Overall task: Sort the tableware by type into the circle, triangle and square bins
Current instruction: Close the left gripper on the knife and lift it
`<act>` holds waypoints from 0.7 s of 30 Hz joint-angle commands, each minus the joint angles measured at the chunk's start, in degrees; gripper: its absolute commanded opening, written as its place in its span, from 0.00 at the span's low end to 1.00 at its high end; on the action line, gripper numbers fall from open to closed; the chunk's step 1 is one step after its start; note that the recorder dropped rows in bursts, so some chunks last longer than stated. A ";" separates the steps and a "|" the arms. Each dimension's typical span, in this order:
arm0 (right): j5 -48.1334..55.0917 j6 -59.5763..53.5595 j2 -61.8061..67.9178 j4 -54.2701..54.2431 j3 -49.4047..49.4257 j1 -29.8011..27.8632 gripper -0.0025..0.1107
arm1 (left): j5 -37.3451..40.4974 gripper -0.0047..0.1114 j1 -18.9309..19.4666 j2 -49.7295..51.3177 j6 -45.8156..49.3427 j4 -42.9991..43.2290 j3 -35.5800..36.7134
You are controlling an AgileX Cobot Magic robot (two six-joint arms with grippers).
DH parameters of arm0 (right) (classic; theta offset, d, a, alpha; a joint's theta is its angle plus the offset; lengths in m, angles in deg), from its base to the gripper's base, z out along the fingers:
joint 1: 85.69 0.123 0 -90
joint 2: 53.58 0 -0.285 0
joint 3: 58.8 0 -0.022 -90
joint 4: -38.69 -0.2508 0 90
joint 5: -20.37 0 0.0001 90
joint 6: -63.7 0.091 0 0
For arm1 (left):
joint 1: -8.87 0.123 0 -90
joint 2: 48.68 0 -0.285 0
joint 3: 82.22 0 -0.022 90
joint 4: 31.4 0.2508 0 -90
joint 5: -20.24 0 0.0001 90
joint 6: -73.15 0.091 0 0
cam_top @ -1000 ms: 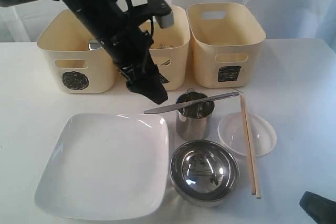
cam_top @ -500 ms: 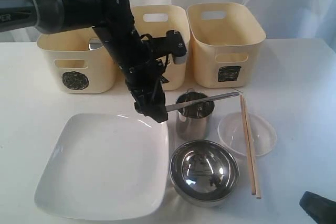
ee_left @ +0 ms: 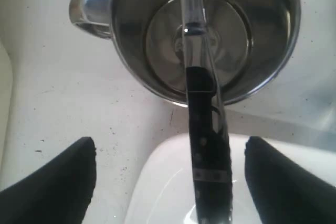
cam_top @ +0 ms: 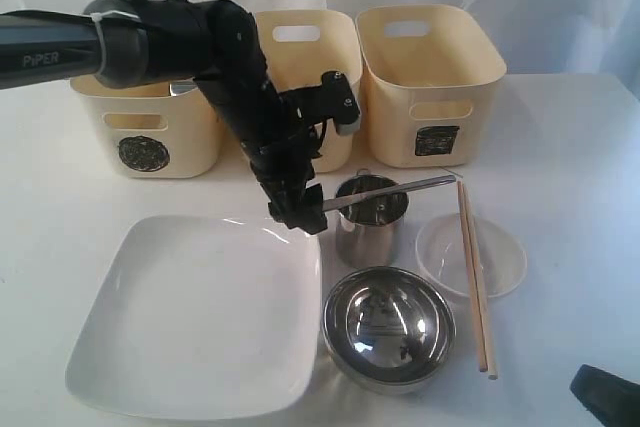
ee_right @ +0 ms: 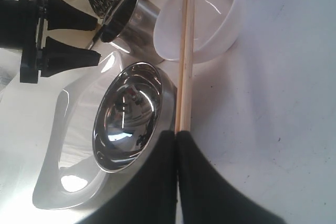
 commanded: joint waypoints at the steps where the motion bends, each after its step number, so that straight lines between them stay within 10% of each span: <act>1: -0.29 0.03 -0.38 0.19 0.30 0.21 0.02 | -0.07 0.73 -0.29 -0.02 0.22 -0.62 -0.33; 21: -0.29 0.03 -0.38 0.19 0.30 0.21 0.02 | 0.51 0.60 -0.29 1.46 0.22 -2.09 -0.33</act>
